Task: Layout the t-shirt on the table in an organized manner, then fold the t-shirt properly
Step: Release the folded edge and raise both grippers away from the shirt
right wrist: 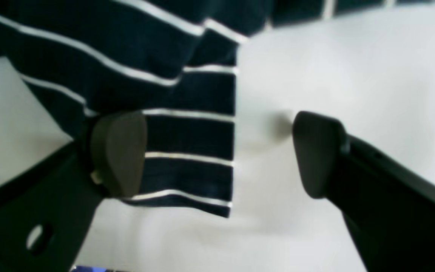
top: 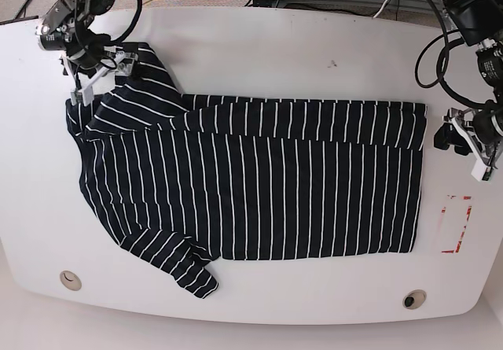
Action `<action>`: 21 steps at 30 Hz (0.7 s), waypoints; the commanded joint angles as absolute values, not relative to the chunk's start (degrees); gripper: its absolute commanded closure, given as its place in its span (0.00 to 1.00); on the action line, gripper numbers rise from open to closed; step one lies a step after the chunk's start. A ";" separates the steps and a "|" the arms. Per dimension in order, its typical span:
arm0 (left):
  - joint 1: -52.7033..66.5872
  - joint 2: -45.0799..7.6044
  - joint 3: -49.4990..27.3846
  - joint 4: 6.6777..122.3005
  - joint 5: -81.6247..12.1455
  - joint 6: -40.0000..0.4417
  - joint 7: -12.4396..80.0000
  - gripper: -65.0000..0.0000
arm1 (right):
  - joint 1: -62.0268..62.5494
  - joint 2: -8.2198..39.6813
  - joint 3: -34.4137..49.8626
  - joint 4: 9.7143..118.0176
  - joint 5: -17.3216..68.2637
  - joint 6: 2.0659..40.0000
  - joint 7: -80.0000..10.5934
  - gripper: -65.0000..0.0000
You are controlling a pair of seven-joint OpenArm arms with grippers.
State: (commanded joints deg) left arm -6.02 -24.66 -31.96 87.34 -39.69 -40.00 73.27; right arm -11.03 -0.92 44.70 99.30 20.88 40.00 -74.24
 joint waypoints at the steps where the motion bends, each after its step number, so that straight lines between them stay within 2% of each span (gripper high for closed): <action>1: -6.02 -24.66 -31.96 87.34 -39.69 -40.00 73.27 0.50 | -11.38 -1.80 44.00 99.47 20.88 40.00 -74.24 0.10; 8: -6.02 -24.66 -31.96 87.34 -39.69 -40.00 73.19 0.50 | -11.91 -3.65 42.33 99.65 20.88 40.00 -74.24 0.10; 10: -6.02 -24.66 -31.96 87.34 -39.69 -40.00 73.19 0.50 | -11.91 -3.74 42.33 99.47 20.88 40.00 -74.24 0.14; 13: -6.02 -24.66 -31.96 87.25 -39.60 -40.00 73.19 0.50 | -11.91 -3.65 42.42 99.38 20.79 40.00 -74.24 0.35; 16: -6.02 -24.66 -31.96 87.16 -39.60 -40.00 73.19 0.50 | -11.74 -3.38 42.42 99.38 20.79 40.00 -74.24 0.67; 18: -6.02 -24.57 -31.87 87.16 -39.60 -40.00 73.19 0.50 | -11.65 -3.21 42.42 99.38 20.79 40.00 -74.24 0.94; 19: -6.02 -24.57 -31.87 87.16 -39.60 -40.00 73.19 0.50 | -11.65 -3.21 42.33 99.47 20.79 40.00 -74.24 0.98; 21: -6.02 -24.57 -31.87 87.16 -39.60 -40.00 73.19 0.50 | -11.74 -3.21 42.33 99.91 20.79 40.00 -74.51 1.00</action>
